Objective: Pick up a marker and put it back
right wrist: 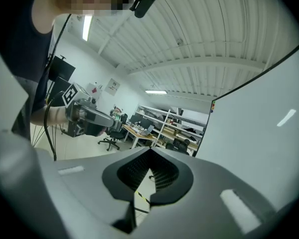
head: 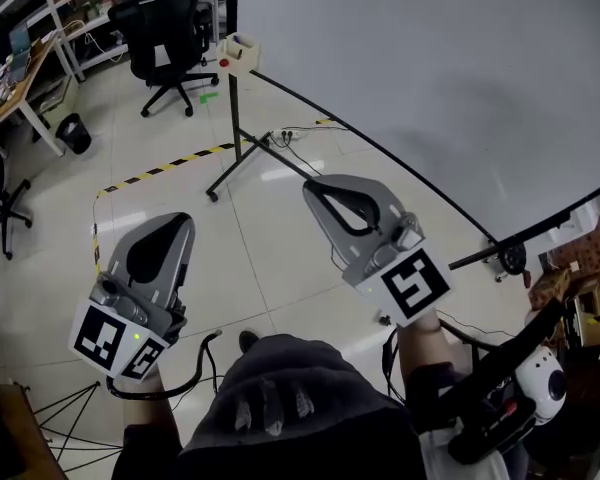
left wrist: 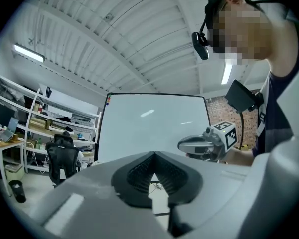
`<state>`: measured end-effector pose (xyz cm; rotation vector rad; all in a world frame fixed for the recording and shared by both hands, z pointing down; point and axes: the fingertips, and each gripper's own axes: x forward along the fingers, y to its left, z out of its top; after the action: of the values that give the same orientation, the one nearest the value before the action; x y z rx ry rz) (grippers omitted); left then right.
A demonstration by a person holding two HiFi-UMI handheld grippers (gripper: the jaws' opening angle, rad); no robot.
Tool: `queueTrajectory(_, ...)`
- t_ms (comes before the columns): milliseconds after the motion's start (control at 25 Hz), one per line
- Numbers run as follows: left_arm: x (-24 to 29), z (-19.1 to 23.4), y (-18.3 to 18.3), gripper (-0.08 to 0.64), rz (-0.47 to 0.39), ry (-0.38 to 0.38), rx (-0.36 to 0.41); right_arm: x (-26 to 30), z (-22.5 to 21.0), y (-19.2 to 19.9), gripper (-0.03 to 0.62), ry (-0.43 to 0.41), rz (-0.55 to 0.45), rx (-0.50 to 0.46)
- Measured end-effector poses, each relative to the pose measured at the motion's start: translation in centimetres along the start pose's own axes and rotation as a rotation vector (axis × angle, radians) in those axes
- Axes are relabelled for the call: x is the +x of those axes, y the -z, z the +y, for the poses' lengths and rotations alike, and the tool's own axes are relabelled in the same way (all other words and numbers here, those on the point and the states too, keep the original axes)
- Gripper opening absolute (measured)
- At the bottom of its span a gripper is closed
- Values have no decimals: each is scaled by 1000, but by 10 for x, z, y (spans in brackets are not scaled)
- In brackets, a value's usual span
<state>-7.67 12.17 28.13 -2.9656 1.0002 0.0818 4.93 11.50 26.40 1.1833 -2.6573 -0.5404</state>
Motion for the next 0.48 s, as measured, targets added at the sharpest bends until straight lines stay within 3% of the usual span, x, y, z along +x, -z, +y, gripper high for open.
queueTrajectory(480, 68, -125, 9, 6, 25, 20, 25, -133, -58, 34, 2, 63, 2, 53)
